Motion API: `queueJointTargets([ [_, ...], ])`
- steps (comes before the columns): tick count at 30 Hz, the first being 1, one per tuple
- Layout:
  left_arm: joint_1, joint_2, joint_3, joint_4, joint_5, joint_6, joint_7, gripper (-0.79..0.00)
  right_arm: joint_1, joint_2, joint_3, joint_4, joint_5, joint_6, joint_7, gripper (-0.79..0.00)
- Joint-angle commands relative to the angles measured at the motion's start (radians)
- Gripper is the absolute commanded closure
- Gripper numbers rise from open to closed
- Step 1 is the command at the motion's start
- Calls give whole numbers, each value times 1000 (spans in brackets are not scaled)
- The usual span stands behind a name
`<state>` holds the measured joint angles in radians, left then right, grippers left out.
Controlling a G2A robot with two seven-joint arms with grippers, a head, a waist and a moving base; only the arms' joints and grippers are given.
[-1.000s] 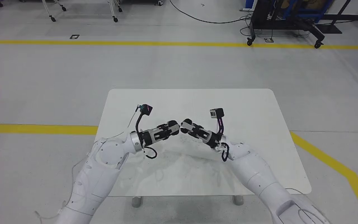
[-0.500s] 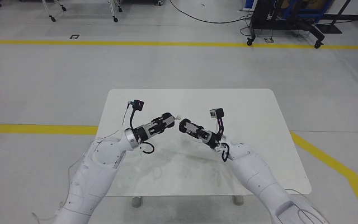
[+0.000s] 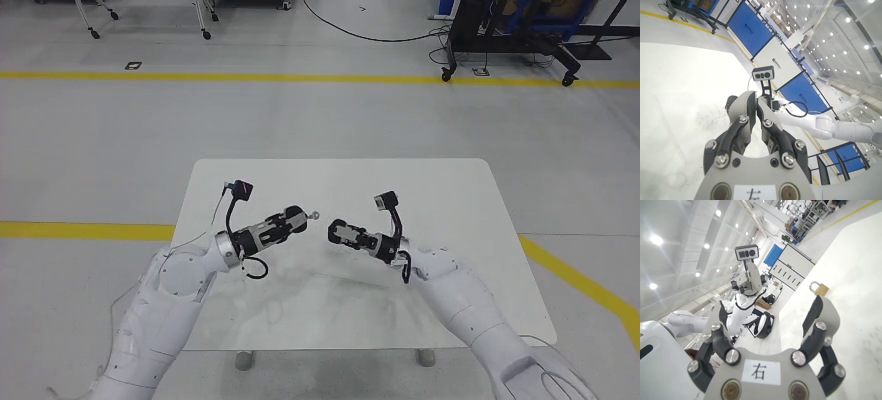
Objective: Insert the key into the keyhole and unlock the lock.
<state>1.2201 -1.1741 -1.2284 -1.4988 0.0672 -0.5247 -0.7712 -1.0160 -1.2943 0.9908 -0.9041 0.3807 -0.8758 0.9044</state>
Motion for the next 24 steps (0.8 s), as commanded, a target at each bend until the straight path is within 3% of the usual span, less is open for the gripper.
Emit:
queueJointTargets([
  [1,-3,4,14,-3,-13,-7,-79,0,0,15,17,-22,-2,33,73,-785],
  [7,-20,11,52,0,-7,-22,-198,0,-22,51,24,-126,10,126,166,-785],
  [8,-22,12,57,2,-6,-21,-206,0,-26,56,24,-135,13,128,168,-720],
  [9,-25,12,60,4,-4,-20,-212,0,-29,59,22,-142,12,128,168,-597],
  [12,-30,14,65,9,-4,-19,-211,0,-32,66,9,-150,1,121,161,-397],
  [24,-41,22,76,18,0,-26,-188,0,-19,83,-39,-147,14,82,122,-302],
])
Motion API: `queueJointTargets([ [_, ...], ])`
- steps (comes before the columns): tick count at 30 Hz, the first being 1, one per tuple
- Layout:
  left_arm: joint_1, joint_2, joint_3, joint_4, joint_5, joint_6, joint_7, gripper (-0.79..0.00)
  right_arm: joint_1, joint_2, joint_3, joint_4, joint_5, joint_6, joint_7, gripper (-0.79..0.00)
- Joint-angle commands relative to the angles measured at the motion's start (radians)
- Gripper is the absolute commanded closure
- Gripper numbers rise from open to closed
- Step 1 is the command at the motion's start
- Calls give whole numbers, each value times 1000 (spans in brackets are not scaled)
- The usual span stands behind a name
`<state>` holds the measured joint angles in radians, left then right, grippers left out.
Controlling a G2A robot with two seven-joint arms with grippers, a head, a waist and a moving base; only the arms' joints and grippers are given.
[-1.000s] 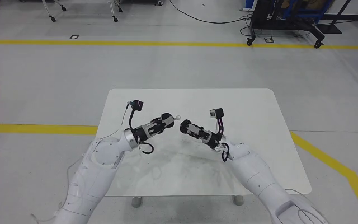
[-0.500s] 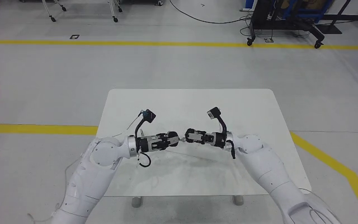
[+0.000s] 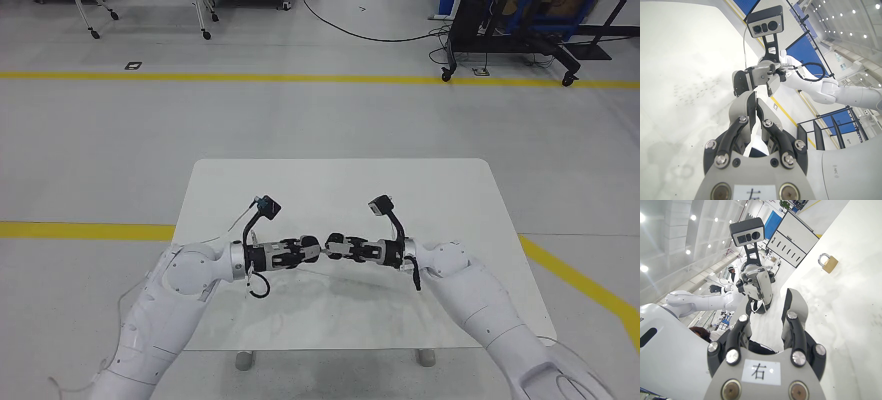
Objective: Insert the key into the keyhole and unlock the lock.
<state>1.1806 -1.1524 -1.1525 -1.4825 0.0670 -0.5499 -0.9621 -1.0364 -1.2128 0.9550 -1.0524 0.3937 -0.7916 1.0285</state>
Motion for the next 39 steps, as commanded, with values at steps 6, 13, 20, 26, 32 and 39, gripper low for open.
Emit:
queueJointTargets([
  [6,-3,4,6,2,5,-5,24,0,9,9,-26,11,11,-8,-8,-145],
  [13,-5,6,13,4,14,-9,56,-65,13,15,-39,12,40,-27,-27,0],
  [20,-3,10,-15,-8,71,-31,181,-785,10,26,-29,21,77,-53,-53,0],
  [26,56,31,-127,-114,430,32,385,-785,-5,51,52,62,91,-127,-127,0],
  [32,194,61,-210,-308,871,241,298,-785,-39,79,148,76,84,-175,-184,0],
  [39,207,63,-223,-261,790,261,223,-785,-65,87,193,58,85,-184,-248,0],
])
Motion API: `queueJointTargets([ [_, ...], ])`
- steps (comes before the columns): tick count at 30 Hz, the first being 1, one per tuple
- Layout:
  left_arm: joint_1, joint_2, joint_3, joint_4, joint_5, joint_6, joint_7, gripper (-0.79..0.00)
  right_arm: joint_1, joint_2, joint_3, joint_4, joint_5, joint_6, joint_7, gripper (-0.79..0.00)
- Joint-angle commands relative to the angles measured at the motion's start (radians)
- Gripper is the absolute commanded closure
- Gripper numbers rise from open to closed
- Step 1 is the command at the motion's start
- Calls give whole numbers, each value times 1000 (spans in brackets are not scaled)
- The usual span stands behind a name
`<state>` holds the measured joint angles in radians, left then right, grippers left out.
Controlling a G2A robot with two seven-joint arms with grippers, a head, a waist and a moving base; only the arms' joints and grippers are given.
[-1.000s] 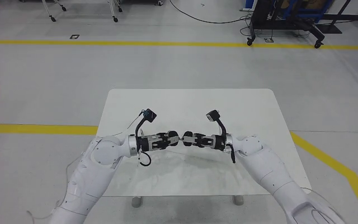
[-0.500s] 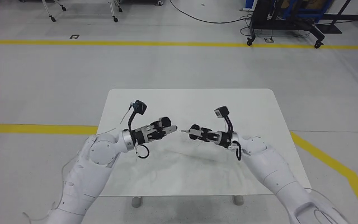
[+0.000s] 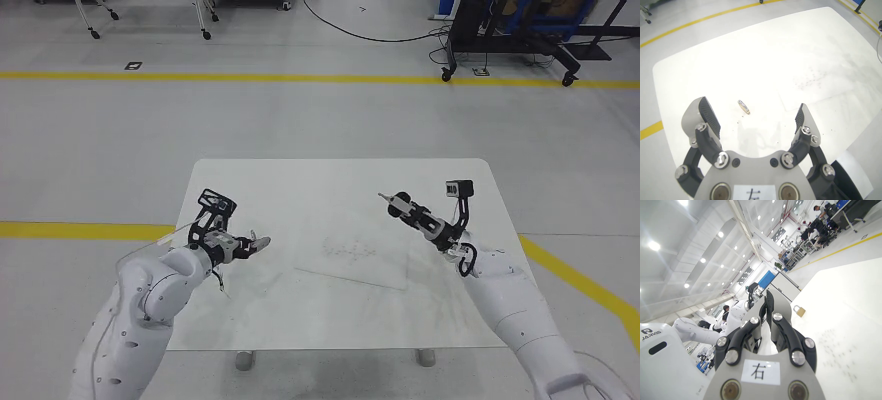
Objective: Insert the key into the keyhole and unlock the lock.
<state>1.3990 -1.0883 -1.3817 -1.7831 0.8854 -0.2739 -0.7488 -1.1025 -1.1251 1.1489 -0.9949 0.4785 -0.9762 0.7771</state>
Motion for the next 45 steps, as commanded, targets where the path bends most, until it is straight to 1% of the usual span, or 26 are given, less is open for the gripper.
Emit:
queueJointTargets([
  [1,-26,-2,13,74,-21,-21,13,-785,1,0,-1,0,0,0,3,0],
  [3,-55,-3,39,129,34,-18,12,-785,1,0,-1,0,0,0,3,0],
  [5,-80,-7,67,166,39,-11,11,-785,1,0,-1,0,0,0,3,0],
  [10,-126,-16,123,227,85,30,-12,-785,1,0,-1,0,0,0,3,0],
  [12,-137,-20,138,253,68,34,-10,-785,1,0,-1,0,0,0,3,0],
  [13,-144,-21,143,269,66,34,-12,-770,1,0,-1,0,0,0,3,0],
  [16,-167,-23,156,316,71,35,-17,-680,1,0,-1,0,0,0,3,0],
  [19,-192,-26,165,356,71,36,-12,-643,1,0,-1,0,0,0,3,0],
  [23,-212,-31,175,395,62,43,19,-483,1,0,-1,0,0,0,3,0],
  [25,-222,-33,181,415,69,43,26,-428,1,0,-1,0,0,0,3,0],
  [27,-226,-34,185,424,65,45,34,-394,1,0,-1,0,0,0,3,0],
  [29,-229,-35,188,426,61,44,40,-385,1,0,-1,0,0,0,3,0],
  [31,-231,-36,191,422,60,41,48,-351,1,0,-1,0,0,0,3,0],
  [33,-231,-37,194,418,61,36,55,-299,1,0,-1,0,0,0,3,0],
  [34,-231,-37,195,417,62,31,58,-175,1,0,-1,0,0,0,3,0],
  [35,-231,-37,195,417,63,28,59,-15,1,0,-1,0,0,0,3,0],
  [36,-231,-37,197,417,62,24,59,0,1,0,-1,0,0,0,3,0],
  [45,-230,-35,199,413,68,7,35,0,1,0,-1,0,0,0,3,0],
])
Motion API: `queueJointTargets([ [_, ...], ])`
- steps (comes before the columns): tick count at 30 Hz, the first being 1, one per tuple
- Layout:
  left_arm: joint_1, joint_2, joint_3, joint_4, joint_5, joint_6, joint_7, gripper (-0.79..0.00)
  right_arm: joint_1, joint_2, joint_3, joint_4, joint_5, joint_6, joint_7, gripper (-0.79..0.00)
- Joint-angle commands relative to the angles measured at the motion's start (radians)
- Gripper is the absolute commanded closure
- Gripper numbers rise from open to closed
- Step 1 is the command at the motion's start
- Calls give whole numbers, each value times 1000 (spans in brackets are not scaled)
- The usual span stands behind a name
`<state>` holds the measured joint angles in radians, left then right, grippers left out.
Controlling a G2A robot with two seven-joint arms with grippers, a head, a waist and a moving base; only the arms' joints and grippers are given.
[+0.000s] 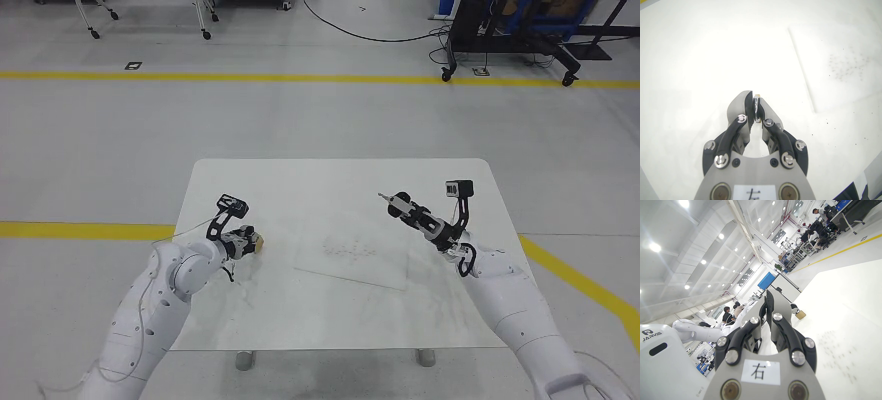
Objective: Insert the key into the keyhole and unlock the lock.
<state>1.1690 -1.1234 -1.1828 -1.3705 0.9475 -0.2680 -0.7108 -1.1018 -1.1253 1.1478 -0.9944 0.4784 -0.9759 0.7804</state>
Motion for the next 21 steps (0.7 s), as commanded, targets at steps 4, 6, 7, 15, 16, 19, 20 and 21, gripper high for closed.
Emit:
queueJointTargets([
  [4,0,2,2,3,26,3,-16,0,0,0,0,0,0,0,0,0],
  [6,0,3,2,4,33,6,-21,0,0,0,0,0,0,0,0,0],
  [7,0,3,2,3,36,9,-22,0,0,0,0,0,0,0,0,0],
  [15,22,2,-42,-47,-65,13,81,0,0,0,0,0,0,0,0,0],
  [16,28,2,-55,-58,-95,10,107,0,0,0,0,0,0,0,0,0],
  [19,53,2,-96,-101,-173,9,193,0,0,0,0,0,0,0,0,0],
  [20,62,3,-103,-115,-176,13,208,0,0,0,0,0,0,0,0,0],
  [21,62,3,-103,-115,-176,13,208,0,0,0,0,0,0,0,0,0],
])
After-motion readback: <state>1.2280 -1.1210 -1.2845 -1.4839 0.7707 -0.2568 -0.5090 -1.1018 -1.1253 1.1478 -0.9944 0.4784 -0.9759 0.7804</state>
